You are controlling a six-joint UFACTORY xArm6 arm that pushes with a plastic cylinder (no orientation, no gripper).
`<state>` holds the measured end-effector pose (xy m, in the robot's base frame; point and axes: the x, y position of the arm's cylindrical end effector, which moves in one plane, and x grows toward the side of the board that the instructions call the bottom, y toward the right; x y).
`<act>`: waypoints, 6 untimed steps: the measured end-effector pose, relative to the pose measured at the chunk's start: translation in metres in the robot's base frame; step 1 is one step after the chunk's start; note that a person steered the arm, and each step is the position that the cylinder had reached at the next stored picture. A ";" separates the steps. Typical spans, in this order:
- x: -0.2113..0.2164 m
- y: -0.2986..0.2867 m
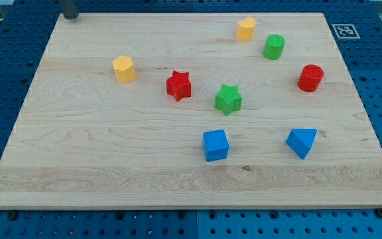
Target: Move your arm slightly to the right
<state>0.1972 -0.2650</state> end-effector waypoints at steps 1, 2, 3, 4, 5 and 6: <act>0.000 0.015; 0.000 0.028; 0.000 0.040; 0.000 0.051; 0.000 0.062; 0.000 0.071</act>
